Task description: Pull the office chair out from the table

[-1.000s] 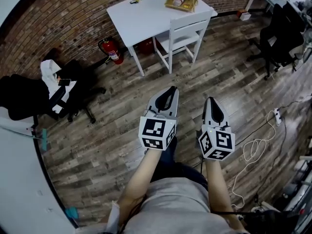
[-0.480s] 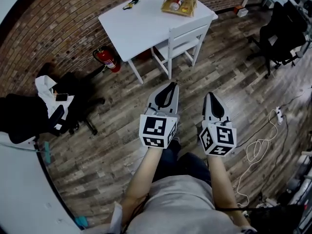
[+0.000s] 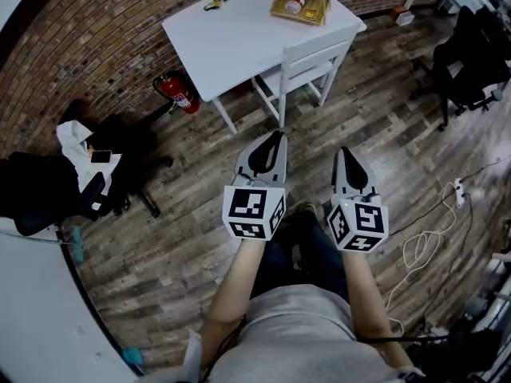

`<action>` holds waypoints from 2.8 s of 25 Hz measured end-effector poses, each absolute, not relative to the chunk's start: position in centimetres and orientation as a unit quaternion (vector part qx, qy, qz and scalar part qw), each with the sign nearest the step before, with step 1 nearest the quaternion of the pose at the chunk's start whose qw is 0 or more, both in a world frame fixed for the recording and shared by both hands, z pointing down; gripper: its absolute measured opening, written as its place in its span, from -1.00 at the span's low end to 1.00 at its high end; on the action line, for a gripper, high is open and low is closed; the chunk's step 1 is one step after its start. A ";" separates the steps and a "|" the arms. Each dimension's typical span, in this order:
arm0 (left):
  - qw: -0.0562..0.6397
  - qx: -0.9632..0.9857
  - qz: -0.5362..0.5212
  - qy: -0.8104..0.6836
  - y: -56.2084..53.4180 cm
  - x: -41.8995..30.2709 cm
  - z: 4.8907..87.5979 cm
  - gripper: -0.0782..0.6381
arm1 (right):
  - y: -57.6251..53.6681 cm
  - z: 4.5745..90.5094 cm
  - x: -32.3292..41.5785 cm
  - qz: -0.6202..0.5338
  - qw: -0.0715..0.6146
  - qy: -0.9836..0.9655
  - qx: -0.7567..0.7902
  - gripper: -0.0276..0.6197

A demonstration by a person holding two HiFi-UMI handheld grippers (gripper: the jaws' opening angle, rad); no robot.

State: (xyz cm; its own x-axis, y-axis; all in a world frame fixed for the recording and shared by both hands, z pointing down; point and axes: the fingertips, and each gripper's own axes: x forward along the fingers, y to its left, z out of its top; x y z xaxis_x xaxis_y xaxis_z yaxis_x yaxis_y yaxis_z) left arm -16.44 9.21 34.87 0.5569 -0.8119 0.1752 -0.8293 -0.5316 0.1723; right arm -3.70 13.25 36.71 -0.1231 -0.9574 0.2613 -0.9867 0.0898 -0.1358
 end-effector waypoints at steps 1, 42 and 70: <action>0.118 0.874 0.037 -0.470 8.8 -16.2 34.9 -0.69 | 12.8 36.7 -3.5 0.140 0.052 -0.737 0.659 -0.87; 0.107 0.841 0.066 -0.526 -11.3 -3.7 35.2 -0.69 | -9.7 36.2 9.3 0.137 0.039 -0.780 0.610 -0.87; 0.139 0.853 0.116 -0.489 -31.2 -2.7 39.6 -0.69 | -30.5 39.6 8.8 0.143 0.093 -0.776 0.608 -0.87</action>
